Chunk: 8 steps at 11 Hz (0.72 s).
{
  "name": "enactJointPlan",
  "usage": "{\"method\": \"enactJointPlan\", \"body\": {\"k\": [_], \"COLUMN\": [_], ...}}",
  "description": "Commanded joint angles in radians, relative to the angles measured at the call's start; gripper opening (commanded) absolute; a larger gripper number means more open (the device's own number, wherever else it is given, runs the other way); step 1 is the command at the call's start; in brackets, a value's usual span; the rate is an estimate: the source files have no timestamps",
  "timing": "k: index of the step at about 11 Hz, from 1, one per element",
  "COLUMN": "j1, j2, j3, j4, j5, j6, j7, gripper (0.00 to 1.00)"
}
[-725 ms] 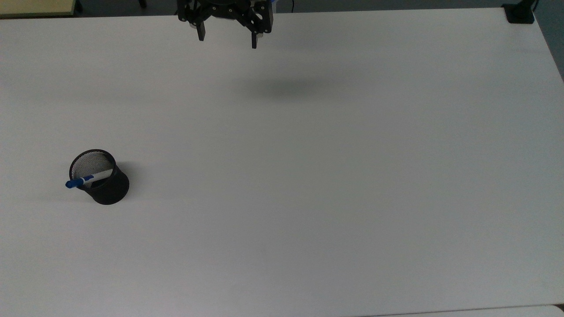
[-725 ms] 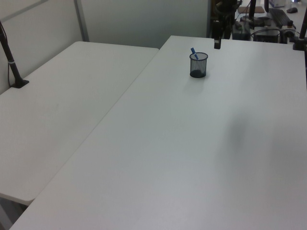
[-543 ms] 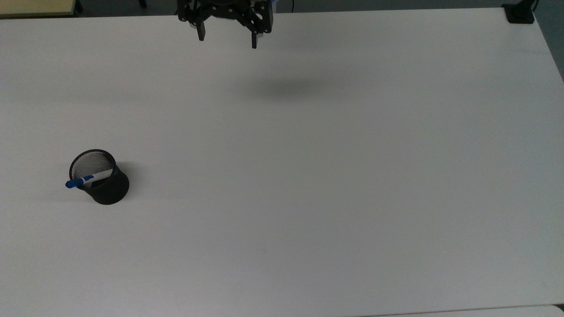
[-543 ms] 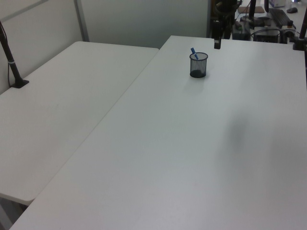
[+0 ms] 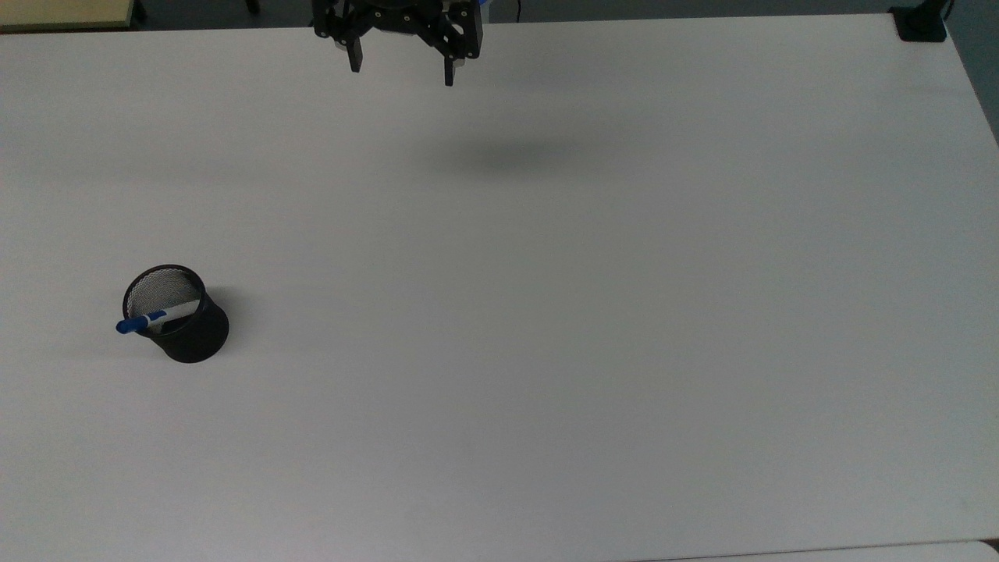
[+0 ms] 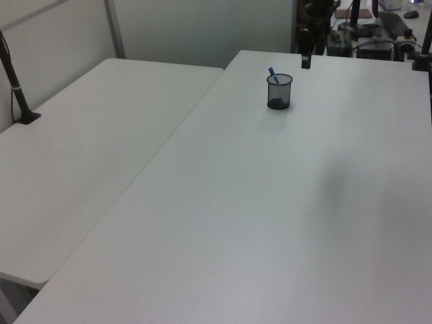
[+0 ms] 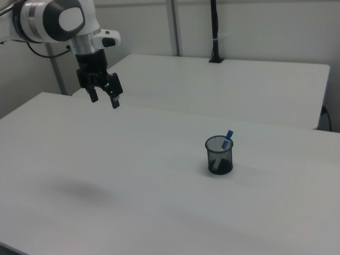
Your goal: Remove the marker
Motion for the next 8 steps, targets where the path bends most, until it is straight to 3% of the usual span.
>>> {"method": "enactJointPlan", "body": {"k": [1, 5, 8], "j1": [0.009, -0.072, -0.173], "j2": [-0.015, 0.020, 0.073], "j3": [-0.021, -0.024, -0.024], "j4": [-0.008, 0.032, 0.032], "j5": [-0.002, -0.002, -0.002], "j6": [-0.004, 0.100, 0.284], "j7": [-0.003, -0.003, -0.003], "gripper": [1.00, 1.00, 1.00]}}
